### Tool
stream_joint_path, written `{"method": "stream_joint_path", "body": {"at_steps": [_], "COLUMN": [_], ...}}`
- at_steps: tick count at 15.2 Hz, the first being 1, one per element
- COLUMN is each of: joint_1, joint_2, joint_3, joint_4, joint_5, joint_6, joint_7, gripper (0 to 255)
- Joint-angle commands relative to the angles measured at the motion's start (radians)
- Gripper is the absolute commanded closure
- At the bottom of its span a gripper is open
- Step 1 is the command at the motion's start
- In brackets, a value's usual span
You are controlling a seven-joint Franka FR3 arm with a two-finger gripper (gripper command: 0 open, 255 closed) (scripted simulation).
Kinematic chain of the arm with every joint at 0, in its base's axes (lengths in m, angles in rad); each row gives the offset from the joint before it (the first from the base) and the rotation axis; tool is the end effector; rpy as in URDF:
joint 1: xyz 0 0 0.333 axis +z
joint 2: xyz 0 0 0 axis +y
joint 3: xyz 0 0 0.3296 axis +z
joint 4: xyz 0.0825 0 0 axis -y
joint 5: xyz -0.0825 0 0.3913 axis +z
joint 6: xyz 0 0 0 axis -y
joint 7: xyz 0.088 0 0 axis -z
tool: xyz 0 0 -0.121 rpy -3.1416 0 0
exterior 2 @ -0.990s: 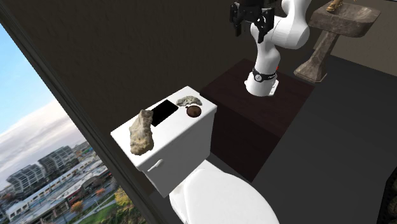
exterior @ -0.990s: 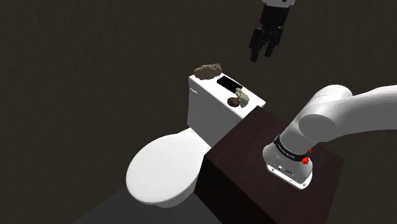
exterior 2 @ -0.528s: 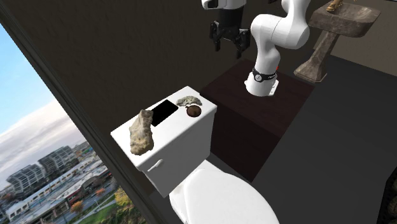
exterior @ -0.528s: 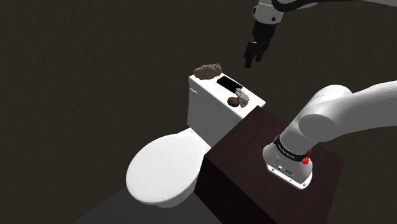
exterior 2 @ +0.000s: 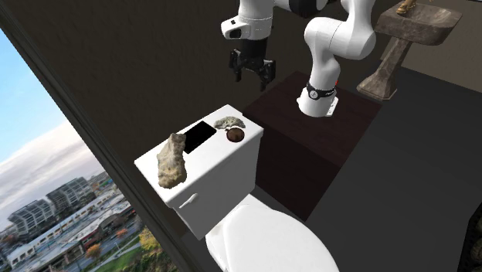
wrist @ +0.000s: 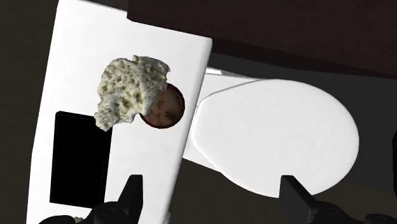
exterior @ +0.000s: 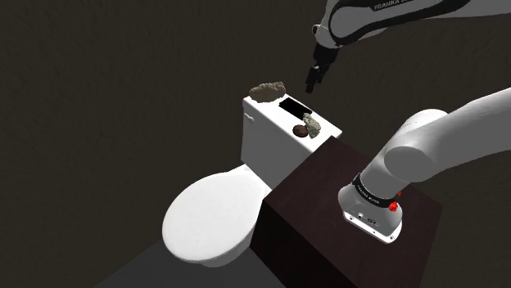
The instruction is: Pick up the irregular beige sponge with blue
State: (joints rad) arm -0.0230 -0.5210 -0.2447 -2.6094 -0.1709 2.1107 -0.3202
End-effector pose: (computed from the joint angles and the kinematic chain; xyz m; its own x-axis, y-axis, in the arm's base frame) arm 0.3654 -0.1083 0.4130 0.9855 0.1695 0.0043 0.1693 -0.9851 0.0297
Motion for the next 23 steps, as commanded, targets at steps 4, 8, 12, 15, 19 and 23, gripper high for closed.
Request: {"method": "stream_joint_path", "body": {"at_steps": [4, 8, 12, 15, 19, 23], "joint_1": [0.014, 0.038, 0.060, 0.057, 0.003, -0.076], "joint_2": [0.176, 0.334, 0.499, 0.623, 0.778, 0.919], "joint_3": [-0.073, -0.124, -0.158, -0.153, -0.093, -0.007], "joint_4": [0.030, 0.085, 0.164, 0.240, 0.361, 0.503], "joint_5": [-0.024, 0.006, 0.097, 0.204, 0.343, 0.428], "joint_6": [0.217, 0.372, 0.505, 0.583, 0.657, 0.706], "joint_7": [-0.135, -0.258, -0.413, -0.552, -0.733, -0.871], "gripper": [0, 0, 0, 0, 0, 0]}}
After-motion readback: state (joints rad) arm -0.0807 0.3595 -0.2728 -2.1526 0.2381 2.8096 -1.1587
